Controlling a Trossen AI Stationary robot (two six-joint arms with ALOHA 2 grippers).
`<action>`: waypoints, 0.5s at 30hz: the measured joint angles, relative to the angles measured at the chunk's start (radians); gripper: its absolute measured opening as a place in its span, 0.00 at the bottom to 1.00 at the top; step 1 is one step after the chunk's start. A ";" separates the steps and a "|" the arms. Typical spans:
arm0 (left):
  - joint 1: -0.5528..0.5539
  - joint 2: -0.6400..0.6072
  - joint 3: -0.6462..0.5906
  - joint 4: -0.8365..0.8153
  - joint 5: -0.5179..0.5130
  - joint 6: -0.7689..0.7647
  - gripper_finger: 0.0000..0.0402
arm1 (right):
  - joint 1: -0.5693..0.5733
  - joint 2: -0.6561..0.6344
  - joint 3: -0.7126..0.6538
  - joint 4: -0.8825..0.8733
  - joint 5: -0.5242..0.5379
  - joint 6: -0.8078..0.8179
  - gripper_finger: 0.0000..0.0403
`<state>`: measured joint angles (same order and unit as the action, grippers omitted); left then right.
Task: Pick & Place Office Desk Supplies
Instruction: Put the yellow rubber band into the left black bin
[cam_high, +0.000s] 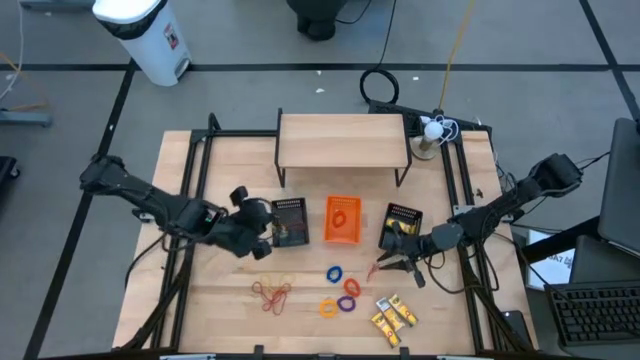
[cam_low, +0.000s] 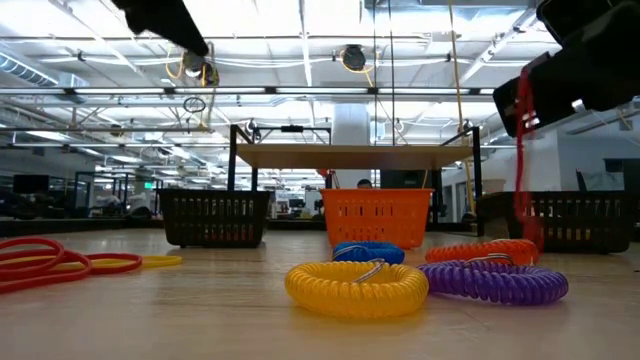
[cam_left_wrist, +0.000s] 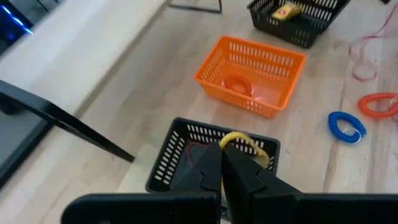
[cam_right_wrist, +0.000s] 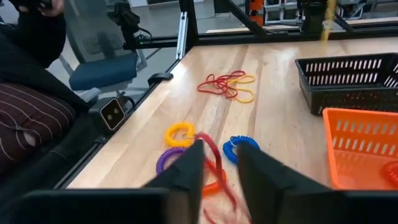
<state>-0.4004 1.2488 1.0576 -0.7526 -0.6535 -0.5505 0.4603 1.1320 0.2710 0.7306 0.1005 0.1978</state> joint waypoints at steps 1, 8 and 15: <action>0.020 0.000 -0.014 0.017 0.019 0.011 0.00 | 0.000 0.000 0.000 0.003 0.001 0.000 0.32; 0.165 0.000 -0.136 0.141 0.151 0.068 0.00 | 0.000 0.000 0.000 0.068 0.002 -0.001 0.61; 0.279 0.003 -0.248 0.342 0.285 0.162 0.00 | 0.000 0.000 0.001 0.075 0.003 -0.017 0.71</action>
<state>-0.1218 1.2513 0.8094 -0.4106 -0.3688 -0.3887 0.4599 1.1316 0.2718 0.8051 0.1031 0.1811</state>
